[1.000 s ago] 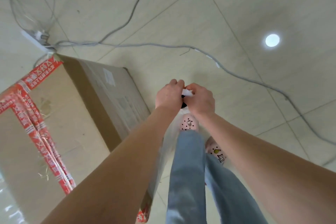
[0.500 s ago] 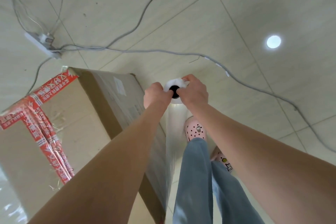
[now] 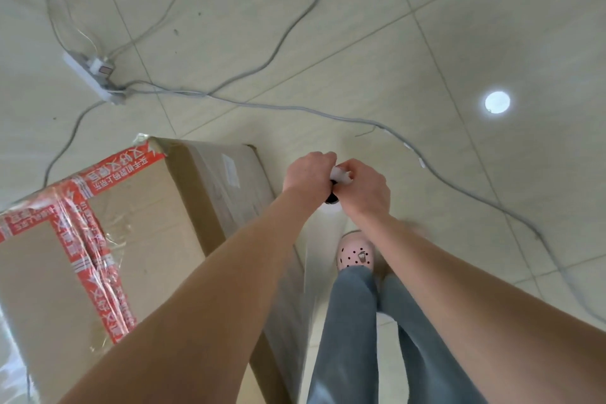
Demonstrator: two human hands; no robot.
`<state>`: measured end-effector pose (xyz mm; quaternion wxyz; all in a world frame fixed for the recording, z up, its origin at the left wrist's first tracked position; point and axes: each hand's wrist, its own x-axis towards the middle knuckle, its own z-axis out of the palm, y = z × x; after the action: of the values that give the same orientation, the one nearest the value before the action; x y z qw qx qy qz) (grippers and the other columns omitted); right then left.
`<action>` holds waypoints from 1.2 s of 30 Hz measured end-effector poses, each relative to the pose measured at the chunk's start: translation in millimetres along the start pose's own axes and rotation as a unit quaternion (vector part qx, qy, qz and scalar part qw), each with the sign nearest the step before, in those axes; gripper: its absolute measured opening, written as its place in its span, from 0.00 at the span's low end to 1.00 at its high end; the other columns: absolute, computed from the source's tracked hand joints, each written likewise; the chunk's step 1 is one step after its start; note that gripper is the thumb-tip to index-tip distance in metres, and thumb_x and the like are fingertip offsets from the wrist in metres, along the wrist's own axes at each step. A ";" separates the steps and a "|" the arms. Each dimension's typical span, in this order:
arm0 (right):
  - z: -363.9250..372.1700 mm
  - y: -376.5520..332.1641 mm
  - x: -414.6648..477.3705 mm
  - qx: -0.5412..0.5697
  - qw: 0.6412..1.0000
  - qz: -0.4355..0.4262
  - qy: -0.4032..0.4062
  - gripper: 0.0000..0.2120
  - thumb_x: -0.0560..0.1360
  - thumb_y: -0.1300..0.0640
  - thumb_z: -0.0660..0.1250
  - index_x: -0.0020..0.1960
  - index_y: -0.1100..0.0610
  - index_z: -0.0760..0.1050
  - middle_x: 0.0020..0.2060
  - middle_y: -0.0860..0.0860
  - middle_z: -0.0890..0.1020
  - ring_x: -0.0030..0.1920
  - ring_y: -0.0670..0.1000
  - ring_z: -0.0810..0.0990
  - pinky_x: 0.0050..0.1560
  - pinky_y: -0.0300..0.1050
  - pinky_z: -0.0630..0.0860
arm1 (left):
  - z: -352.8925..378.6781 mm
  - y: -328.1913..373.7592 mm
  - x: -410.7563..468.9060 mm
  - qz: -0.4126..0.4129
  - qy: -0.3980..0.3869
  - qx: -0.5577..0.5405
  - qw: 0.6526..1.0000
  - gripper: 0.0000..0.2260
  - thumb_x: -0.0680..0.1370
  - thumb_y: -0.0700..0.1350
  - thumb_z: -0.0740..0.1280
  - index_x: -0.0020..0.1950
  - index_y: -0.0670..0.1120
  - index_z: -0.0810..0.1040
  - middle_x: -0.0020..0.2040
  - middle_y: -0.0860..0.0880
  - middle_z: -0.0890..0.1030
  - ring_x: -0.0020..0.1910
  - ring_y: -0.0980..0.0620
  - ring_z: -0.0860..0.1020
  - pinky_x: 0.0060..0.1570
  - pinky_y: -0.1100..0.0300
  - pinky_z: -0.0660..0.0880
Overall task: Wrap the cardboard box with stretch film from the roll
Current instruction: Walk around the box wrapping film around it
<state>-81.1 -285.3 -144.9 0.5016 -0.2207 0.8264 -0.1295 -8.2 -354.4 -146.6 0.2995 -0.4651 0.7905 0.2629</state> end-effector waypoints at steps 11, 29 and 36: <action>-6.0 -36.1 35.6 0.020 0.999 -0.016 -0.035 0.17 0.72 0.57 0.66 0.60 0.51 0.71 0.54 0.52 0.78 0.50 0.54 0.79 0.48 0.45 0.74 | -12.4 -25.4 12.3 -0.228 0.051 -0.268 0.935 0.08 0.72 0.48 0.66 0.42 0.44 0.71 0.43 0.45 0.80 0.43 0.43 0.79 0.40 0.56 0.77; -8.1 -69.0 59.2 -0.036 0.994 -0.094 -0.040 0.11 0.71 0.60 0.64 0.52 0.51 0.78 0.48 0.47 0.82 0.47 0.51 0.79 0.45 0.43 0.74 | -46.0 -38.0 41.2 -0.154 0.057 -0.158 0.974 0.07 0.73 0.41 0.62 0.50 0.44 0.75 0.46 0.45 0.78 0.45 0.42 0.77 0.37 0.57 0.70; 15.2 -115.2 74.0 -0.020 0.992 -0.060 -0.108 0.16 0.71 0.60 0.66 0.57 0.49 0.74 0.50 0.50 0.78 0.47 0.54 0.79 0.44 0.43 0.73 | -50.9 -77.0 35.7 -0.327 0.120 -0.336 0.875 0.09 0.72 0.46 0.68 0.49 0.43 0.78 0.43 0.46 0.79 0.43 0.44 0.78 0.39 0.58 0.72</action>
<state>-70.1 -421.9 -158.9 0.5746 -0.2926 0.7551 -0.1185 35.1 -443.4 -148.1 0.0969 -0.7976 0.4871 0.3423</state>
